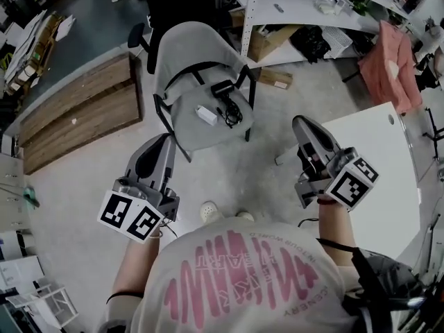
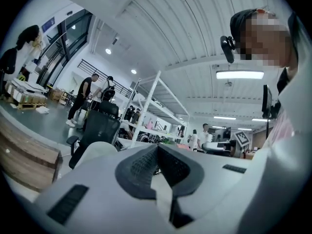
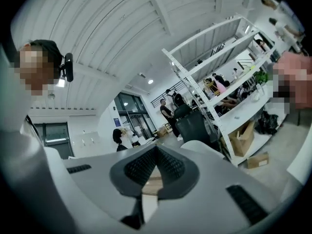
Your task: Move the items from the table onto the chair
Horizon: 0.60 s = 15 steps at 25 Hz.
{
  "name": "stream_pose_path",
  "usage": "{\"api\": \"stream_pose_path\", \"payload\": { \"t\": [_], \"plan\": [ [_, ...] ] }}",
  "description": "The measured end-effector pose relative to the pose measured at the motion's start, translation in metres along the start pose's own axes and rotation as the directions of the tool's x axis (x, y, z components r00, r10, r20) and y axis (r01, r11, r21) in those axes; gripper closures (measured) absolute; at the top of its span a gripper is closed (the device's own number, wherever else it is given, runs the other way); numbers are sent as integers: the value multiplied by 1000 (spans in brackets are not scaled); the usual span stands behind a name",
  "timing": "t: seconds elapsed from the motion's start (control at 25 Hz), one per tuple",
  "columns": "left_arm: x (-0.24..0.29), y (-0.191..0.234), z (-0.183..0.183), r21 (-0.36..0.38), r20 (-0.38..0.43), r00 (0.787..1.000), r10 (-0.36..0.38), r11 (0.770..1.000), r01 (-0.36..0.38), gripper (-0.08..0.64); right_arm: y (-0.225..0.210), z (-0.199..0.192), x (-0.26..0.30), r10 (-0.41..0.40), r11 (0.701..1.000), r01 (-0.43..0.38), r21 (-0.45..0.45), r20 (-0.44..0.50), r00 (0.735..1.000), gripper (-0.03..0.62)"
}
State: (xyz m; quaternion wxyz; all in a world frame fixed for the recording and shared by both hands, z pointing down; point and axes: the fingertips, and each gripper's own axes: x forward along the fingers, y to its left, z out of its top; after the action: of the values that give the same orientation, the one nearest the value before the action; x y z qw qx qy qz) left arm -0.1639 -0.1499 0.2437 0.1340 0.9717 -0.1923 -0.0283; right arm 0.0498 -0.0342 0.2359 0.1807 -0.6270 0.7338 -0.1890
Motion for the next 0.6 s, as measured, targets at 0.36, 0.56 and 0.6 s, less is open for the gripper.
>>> {"api": "stream_pose_path", "payload": {
  "t": [0.36,0.56,0.6],
  "plan": [
    [-11,-18,4,18,26,999,42,999,-42,549,-1,1,-1,29,997,-31,-71,-29,999,580],
    [-13,-16,4,12,33,998,60,998,-61,549,-1,4,0,37,995,-39,-95,-26,999,580],
    [-13,-15,4,12,34,998,62,998,-62,549,-1,5,0,37,994,-39,-100,-24,999,580]
  ]
}}
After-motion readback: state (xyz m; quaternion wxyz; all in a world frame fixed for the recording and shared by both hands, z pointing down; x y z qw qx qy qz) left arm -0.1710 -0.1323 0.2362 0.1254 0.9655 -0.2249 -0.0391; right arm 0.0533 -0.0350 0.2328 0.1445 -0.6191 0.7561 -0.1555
